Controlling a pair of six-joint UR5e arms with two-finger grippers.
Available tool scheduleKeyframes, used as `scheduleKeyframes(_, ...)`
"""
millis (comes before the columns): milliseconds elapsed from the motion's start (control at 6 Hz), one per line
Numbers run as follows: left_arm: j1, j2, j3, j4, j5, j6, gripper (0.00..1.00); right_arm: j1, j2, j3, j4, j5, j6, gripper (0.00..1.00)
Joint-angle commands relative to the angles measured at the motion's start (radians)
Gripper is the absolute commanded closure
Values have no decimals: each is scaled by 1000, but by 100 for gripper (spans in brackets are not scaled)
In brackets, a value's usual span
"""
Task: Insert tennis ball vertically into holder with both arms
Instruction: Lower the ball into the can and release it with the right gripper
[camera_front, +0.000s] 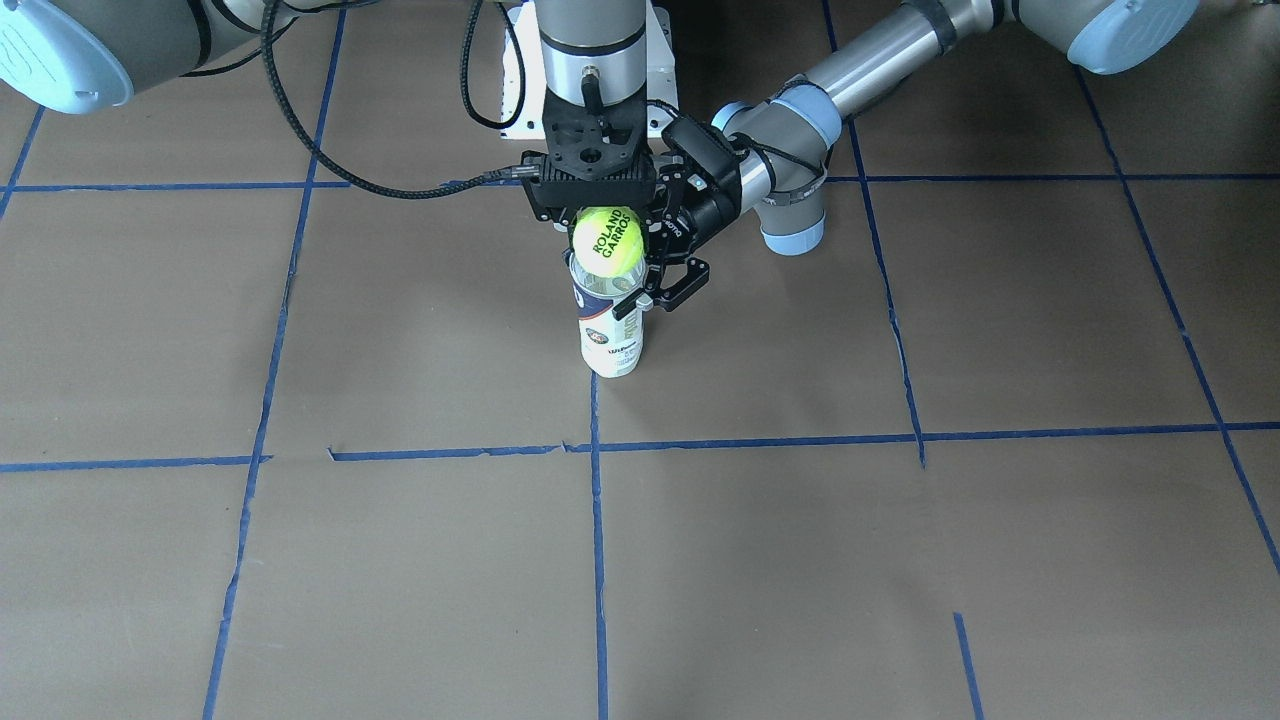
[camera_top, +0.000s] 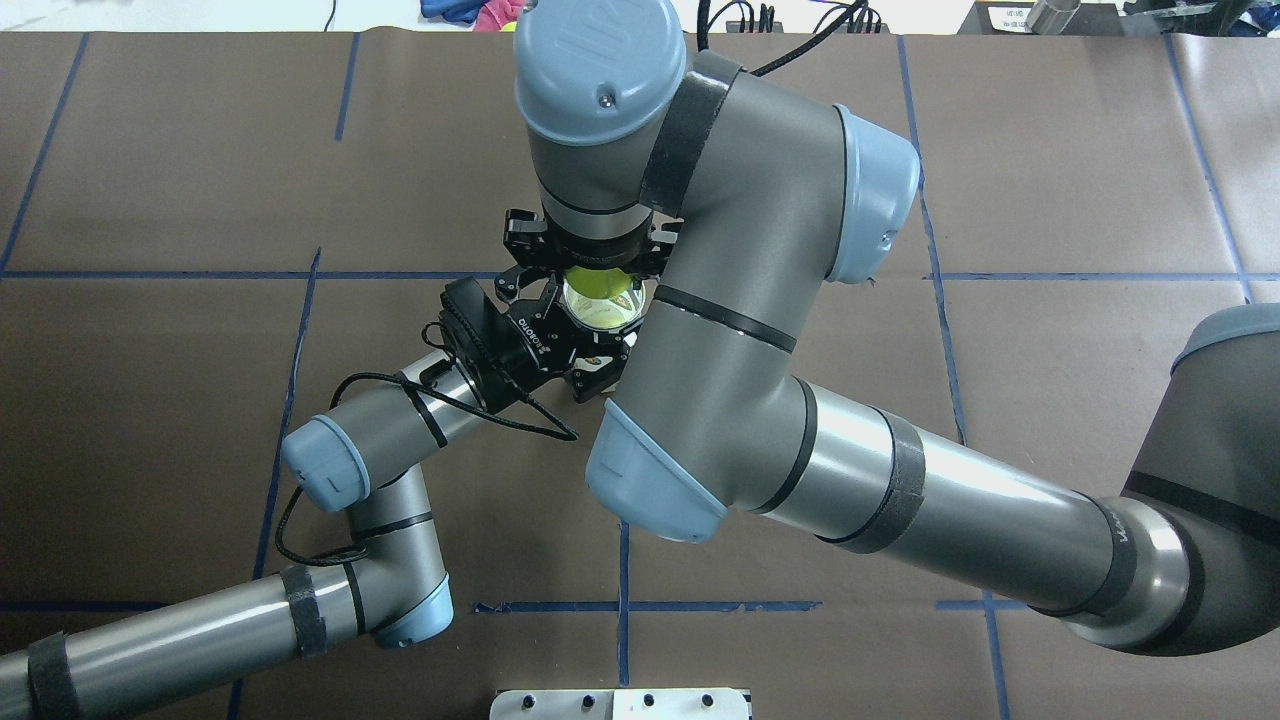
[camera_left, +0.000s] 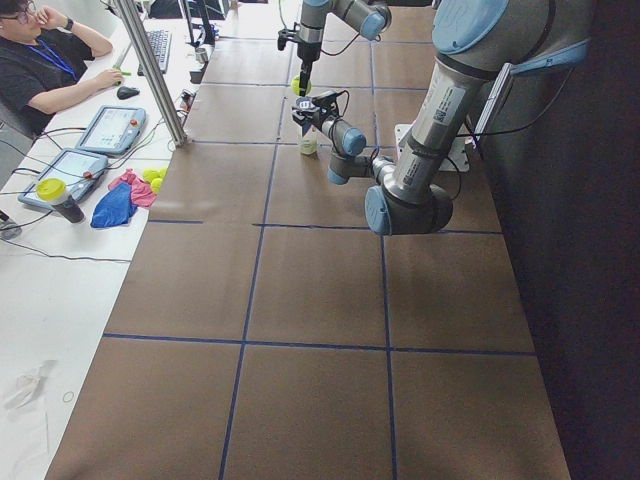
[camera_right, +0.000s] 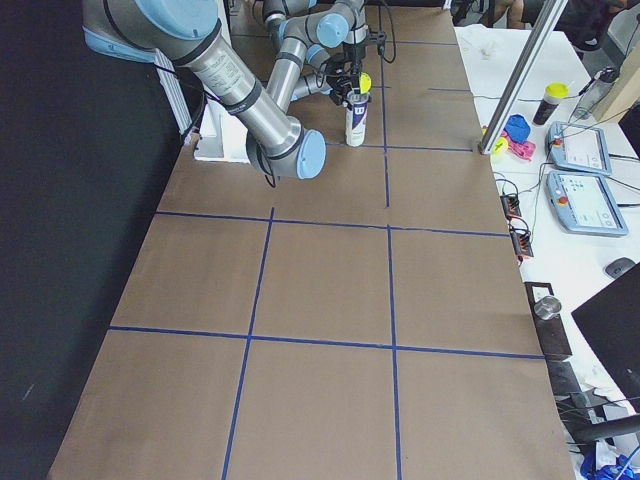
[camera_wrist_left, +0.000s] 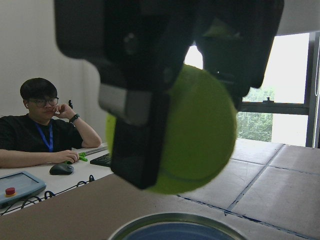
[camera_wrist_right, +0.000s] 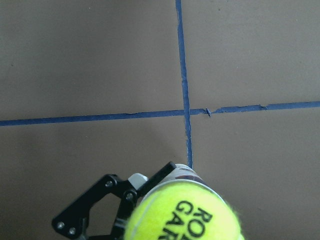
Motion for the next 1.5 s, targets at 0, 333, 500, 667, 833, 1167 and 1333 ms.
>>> scheduleKeyframes(0,-1,0,0,0,0,0,13,-2,-8,0,0,-1,0,46)
scheduleKeyframes(333,-3,1,0,0,0,0,13,-5,-9,0,0,-1,0,4)
scheduleKeyframes(500,-4,1,0,0,-2,0,13,-5,-8,0,0,-1,0,2)
scheduleKeyframes(667,-4,1,0,0,-2,0,13,-5,-6,0,0,-1,-2,2)
scheduleKeyframes(833,-4,1,0,0,0,0,13,-5,-5,5,0,1,-9,1)
scheduleKeyframes(1167,-7,1,0,0,0,-1,13,78,-30,15,0,60,-131,1)
scheduleKeyframes(1333,-15,1,-3,2,0,-4,10,179,-73,17,0,152,-237,1)
